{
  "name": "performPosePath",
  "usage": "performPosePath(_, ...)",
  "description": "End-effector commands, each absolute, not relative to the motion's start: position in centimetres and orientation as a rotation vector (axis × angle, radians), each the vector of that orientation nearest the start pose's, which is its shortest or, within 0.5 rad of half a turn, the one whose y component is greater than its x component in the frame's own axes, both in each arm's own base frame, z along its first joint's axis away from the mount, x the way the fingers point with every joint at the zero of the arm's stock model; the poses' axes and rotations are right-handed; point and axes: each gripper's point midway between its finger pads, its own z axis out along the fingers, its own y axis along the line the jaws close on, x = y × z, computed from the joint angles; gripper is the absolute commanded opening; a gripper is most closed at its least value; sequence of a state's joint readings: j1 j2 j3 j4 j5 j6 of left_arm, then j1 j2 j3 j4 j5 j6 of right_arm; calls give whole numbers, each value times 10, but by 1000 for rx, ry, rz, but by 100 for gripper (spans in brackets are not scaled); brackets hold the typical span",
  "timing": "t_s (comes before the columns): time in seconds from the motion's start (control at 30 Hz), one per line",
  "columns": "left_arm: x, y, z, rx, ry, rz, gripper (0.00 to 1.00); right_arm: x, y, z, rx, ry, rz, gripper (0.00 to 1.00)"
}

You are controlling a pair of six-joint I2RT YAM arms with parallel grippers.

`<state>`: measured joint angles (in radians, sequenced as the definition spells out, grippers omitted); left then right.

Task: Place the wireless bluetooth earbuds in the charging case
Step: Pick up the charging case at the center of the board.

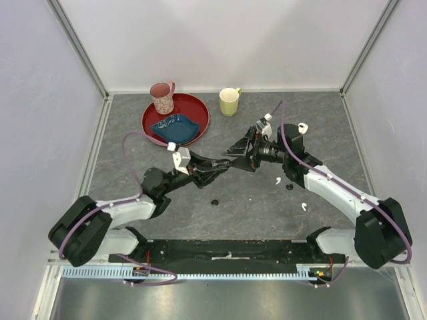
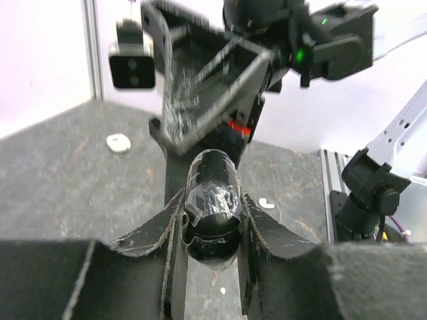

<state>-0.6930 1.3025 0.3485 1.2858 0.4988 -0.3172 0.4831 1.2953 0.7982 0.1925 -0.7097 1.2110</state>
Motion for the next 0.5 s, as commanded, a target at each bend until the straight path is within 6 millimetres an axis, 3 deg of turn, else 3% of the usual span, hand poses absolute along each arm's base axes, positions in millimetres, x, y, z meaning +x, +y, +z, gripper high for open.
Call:
performPosePath(0.0,200,-298,293,818,956,-1170,2,237,293,231,112,2266,1717,92)
performPosePath(0.17,201,-291,293,854,956,-1153,2,219,295,236,162,2260,1906,91)
performPosePath(0.37,200,-293,288,883,964,-1170,2,210,296,263,158,2117,2110,91)
performPosePath(0.47,202,-293,287,879,967,-1167,2,210,294,264,193,2090,2134,92)
